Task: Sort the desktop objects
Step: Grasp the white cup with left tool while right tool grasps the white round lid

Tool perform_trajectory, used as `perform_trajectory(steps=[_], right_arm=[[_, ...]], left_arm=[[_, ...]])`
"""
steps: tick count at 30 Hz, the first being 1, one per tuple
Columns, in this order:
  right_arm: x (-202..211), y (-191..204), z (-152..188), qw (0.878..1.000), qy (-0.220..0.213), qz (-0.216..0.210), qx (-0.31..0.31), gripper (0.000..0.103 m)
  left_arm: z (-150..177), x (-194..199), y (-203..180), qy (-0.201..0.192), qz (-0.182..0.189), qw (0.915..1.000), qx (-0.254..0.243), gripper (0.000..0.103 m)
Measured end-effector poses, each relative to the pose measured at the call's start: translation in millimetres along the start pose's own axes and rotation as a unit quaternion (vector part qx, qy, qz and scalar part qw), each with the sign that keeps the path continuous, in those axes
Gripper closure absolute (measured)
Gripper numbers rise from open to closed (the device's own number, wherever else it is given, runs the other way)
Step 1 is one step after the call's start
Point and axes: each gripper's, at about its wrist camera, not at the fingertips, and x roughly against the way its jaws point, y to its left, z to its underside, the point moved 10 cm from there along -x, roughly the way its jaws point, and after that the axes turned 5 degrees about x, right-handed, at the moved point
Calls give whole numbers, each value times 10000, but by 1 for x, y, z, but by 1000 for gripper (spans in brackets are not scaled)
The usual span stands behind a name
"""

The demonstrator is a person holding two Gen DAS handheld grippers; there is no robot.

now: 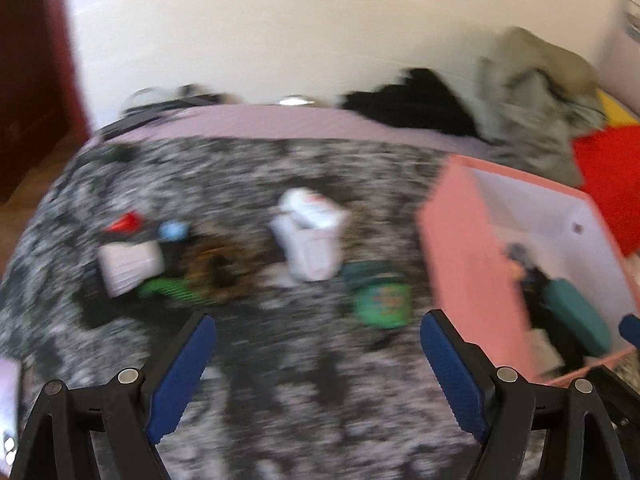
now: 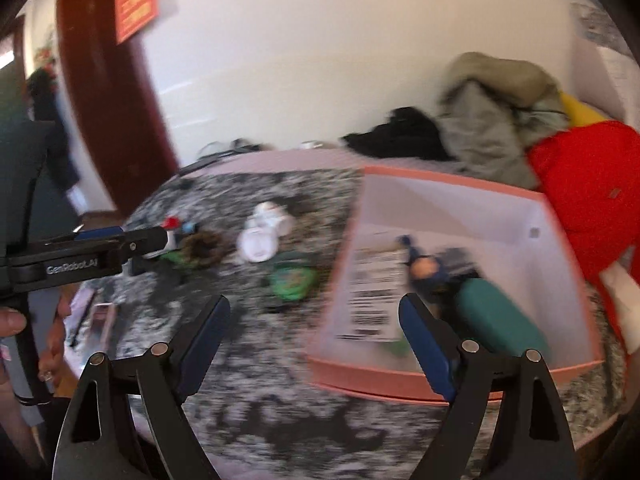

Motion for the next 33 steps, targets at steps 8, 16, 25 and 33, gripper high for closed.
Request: perform_trajectory(steps=[8,16,25,33], right_arm=[[-76,77,-12,9991,195,-309,192,13],[-187,92,-22,9983,557,-104,137,13],[-287,66,-27,9967,749,304,-107,13],[-335,49,-28,9960,830,276,-190,45]], left_arm=[[-3,-36,106,142,-559,9973,455,15],[-5,-101,178,597,-845,9915,789,15],[-16,-163,182,927,-700,9893,882,15],[-26,-195,174,1042,-552,9889,901,91]])
